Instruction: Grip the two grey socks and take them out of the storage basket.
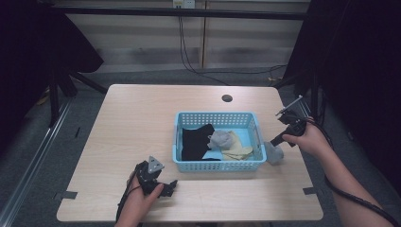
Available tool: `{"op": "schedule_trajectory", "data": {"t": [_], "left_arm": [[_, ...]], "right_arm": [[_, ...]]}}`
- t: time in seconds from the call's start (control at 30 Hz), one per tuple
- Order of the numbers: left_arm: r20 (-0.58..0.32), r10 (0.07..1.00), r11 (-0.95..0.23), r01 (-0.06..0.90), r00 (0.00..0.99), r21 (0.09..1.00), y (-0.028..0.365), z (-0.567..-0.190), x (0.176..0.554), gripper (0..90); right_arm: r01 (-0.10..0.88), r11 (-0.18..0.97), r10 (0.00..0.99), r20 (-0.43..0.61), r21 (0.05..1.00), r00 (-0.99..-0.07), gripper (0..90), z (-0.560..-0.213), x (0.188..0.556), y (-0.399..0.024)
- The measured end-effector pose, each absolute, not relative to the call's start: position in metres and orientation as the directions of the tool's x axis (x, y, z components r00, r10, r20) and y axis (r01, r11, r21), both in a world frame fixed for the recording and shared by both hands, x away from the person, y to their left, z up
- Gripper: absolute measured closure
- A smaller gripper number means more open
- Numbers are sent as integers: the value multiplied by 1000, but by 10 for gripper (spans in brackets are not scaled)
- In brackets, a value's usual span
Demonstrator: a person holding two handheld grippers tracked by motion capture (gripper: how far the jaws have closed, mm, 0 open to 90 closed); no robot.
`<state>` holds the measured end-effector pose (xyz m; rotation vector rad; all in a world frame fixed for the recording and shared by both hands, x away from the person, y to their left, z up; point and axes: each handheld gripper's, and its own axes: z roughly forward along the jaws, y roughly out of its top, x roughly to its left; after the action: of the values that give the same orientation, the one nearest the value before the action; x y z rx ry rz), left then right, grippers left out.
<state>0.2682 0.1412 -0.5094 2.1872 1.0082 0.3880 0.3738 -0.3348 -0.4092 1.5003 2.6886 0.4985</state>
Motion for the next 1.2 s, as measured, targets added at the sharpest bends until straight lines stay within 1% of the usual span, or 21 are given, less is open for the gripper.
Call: {"op": "schedule_trajectory", "data": {"t": [0.13, 0.2, 0.27, 0.33, 0.4, 0.43, 0.47, 0.5, 0.53, 0.57, 0.63, 0.9, 0.93, 1.0, 1.2], "left_arm": [[-16, 756, -462, 551, 654, 695, 141, -509, 268, 0], [-17, 755, -462, 551, 655, 695, 141, -509, 268, 0], [-16, 756, -462, 551, 654, 695, 141, -509, 268, 0], [-15, 756, -462, 551, 654, 695, 141, -509, 268, 0], [-16, 755, -463, 550, 655, 695, 141, -509, 268, 0], [-16, 755, -463, 550, 655, 695, 141, -509, 268, 0], [-16, 755, -462, 550, 655, 695, 141, -509, 268, 0], [-16, 755, -462, 550, 655, 695, 141, -509, 268, 0], [-15, 756, -462, 550, 654, 695, 141, -509, 268, 0], [-16, 756, -462, 551, 654, 695, 141, -509, 268, 0], [-15, 756, -462, 551, 654, 695, 141, -509, 268, 0], [-22, 759, -454, 553, 650, 698, 141, -510, 268, 0], [-23, 759, -454, 554, 651, 698, 141, -510, 268, 0], [-23, 759, -454, 554, 651, 698, 141, -510, 268, 0], [-20, 758, -457, 552, 653, 698, 141, -510, 268, 0]], "right_arm": [[822, 491, 833, 119, 290, -540, 611, -403, 373, -335], [815, 492, 832, 110, 306, -543, 598, -399, 372, -335], [816, 480, 837, 112, 321, -536, 562, -391, 372, -334], [814, 480, 835, 115, 327, -539, 550, -389, 371, -333], [807, 481, 829, 121, 343, -545, 488, -382, 371, -330], [807, 481, 829, 121, 343, -545, 488, -382, 371, -330], [801, 481, 825, 124, 357, -551, 448, -380, 371, -326], [801, 481, 825, 124, 357, -551, 448, -380, 371, -326], [797, 477, 827, 119, 370, -550, 401, -377, 371, -321], [797, 477, 827, 119, 370, -550, 401, -377, 371, -321], [790, 477, 825, 112, 385, -553, 366, -375, 372, -316], [764, 515, 796, 114, 389, -595, 318, -370, 378, -289], [758, 521, 790, 114, 393, -603, 302, -370, 380, -281], [756, 526, 786, 118, 390, -607, 302, -369, 381, -279], [727, 569, 752, 115, 384, -649, 298, -375, 386, -251]]}}
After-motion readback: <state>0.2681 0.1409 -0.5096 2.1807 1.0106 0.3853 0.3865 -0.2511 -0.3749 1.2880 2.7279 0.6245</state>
